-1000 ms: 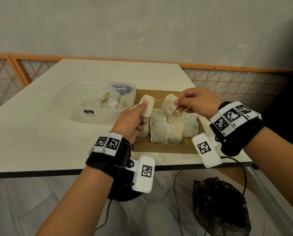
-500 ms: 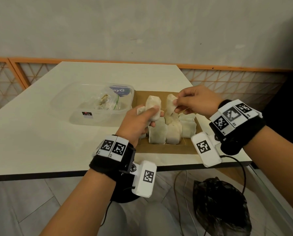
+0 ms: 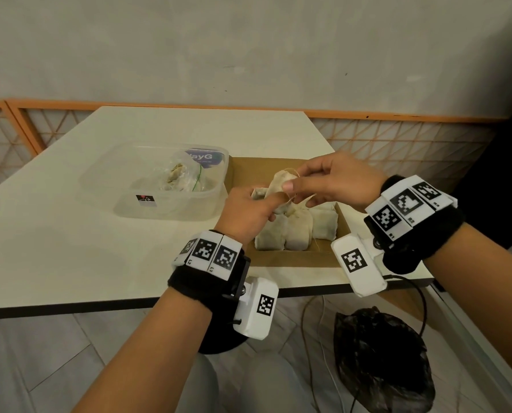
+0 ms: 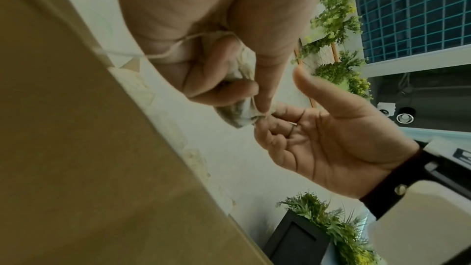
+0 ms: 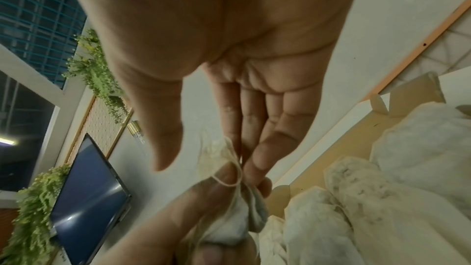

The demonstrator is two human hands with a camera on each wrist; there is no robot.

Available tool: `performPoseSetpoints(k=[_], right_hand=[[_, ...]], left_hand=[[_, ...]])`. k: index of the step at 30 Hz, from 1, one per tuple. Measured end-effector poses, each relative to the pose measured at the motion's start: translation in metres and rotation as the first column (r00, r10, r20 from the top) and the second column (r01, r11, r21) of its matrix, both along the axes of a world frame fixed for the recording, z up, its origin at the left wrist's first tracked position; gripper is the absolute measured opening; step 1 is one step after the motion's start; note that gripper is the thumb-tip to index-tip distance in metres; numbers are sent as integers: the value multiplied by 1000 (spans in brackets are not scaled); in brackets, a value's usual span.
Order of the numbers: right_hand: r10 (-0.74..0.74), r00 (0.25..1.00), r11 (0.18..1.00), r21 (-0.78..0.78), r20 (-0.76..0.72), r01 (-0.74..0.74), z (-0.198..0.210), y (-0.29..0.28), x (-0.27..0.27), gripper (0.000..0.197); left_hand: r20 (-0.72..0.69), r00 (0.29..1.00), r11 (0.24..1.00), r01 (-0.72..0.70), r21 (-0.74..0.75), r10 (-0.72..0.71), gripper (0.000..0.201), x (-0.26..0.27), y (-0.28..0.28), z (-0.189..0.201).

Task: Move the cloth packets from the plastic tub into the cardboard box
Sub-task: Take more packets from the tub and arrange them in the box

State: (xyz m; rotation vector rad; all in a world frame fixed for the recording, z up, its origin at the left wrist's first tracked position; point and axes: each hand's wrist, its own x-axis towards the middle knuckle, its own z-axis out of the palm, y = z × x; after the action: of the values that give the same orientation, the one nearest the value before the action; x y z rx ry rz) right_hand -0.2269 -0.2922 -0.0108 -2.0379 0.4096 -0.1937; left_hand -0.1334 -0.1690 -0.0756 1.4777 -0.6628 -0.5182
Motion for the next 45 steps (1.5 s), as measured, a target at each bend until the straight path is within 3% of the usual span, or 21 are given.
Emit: performPoseSetpoints(k=[6,7,10,11,13,16,21,25,28,31,34,39,42,45], right_hand=[[-117,991,976,-174,64,127,-5,-12,2,21],[-136,990,967,-213,42,142,-3,-18,0,21],[-179,982,934,-325,-67,148,-3,-38,-10,22],[-191,978,923,-354,-86,149,-5,-43,-14,19],[-196,975,924,-352,-102,149,-10,-49,-22,14],[-194,974,938,-313,-120,149,-16,-56,-28,13],[-185,976,958,-244,-115,153,-18,-55,-26,17],[-135,990,970,-211,-49,122,-9,-43,-18,11],[-98,995,982,-164,-6,96,0,-35,-11,14],[-83,996,993,-86,39,86,5,-31,-7,16],[-84,996,990,-110,33,87,4,-27,-3,12],[-130,991,974,-183,15,130,0,-27,-4,6],[-101,991,969,-234,-92,77,0,-31,-12,10],[-28,969,966,-255,-247,-37,-5,-28,-16,12]], left_hand=[[-53,999,1000,-11,-8,11,9,0,-2,-2],[-90,995,999,-36,-6,35,5,2,-1,-2],[-162,977,990,-143,4,141,21,16,4,-8],[-173,973,987,-160,-9,156,17,20,5,-9],[-208,965,983,-173,-58,158,6,23,7,-8],[-240,961,981,-166,-101,138,15,23,4,-6],[-70,996,998,-56,-10,56,6,12,-4,-3],[166,980,989,86,123,-106,33,4,-14,4],[214,963,981,136,139,-164,31,0,-20,13],[162,980,989,97,114,-115,26,3,-22,14],[153,985,993,71,93,-85,8,4,-20,13],[149,988,992,29,121,-47,17,12,-14,8],[207,978,986,-73,148,41,13,26,-4,6],[300,954,954,-71,290,-21,10,34,2,6]])
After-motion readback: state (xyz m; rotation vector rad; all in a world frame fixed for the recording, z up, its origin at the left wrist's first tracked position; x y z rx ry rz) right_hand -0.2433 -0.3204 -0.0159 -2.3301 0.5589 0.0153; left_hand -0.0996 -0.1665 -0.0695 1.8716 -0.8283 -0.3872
